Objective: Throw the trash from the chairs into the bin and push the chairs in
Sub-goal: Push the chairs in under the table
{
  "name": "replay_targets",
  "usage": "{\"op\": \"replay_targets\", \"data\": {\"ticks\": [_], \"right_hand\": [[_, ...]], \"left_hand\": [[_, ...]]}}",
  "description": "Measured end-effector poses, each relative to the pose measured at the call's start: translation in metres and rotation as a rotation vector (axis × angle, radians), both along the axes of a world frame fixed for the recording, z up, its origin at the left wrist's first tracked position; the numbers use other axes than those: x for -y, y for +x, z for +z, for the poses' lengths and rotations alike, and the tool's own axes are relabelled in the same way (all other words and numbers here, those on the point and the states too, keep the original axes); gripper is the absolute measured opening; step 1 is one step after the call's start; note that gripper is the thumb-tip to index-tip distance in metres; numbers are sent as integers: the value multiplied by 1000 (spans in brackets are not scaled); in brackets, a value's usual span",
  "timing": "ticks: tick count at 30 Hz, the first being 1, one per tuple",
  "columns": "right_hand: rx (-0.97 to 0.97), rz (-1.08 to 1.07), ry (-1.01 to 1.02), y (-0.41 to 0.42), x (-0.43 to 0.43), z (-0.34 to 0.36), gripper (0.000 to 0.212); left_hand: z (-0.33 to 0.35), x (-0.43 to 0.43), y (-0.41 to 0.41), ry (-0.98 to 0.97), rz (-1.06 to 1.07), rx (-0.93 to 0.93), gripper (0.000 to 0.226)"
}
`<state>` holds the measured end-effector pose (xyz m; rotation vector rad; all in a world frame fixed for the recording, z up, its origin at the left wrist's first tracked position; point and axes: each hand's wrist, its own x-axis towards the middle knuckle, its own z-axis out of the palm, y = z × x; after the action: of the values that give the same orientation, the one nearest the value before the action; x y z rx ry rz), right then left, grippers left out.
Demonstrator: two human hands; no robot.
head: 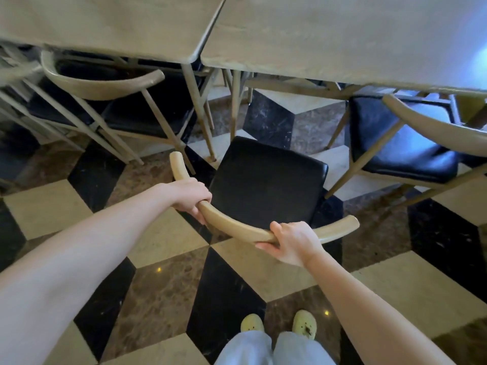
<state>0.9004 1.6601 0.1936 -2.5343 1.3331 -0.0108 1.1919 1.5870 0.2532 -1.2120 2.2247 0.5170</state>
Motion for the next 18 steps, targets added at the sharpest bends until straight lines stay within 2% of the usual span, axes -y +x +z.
{"op": "replay_targets", "data": {"ticks": [8,13,18], "right_hand": [[-16,9,-67,-26,53,27,62],[-37,36,-42,-33,66,28,55],[-45,55,10,-35,69,17,59]], "left_hand": [[10,48,-11,34,68,-85,25],[8,56,-19,30,63,-98,24],[-8,59,-20,14,39,-92,26]]}}
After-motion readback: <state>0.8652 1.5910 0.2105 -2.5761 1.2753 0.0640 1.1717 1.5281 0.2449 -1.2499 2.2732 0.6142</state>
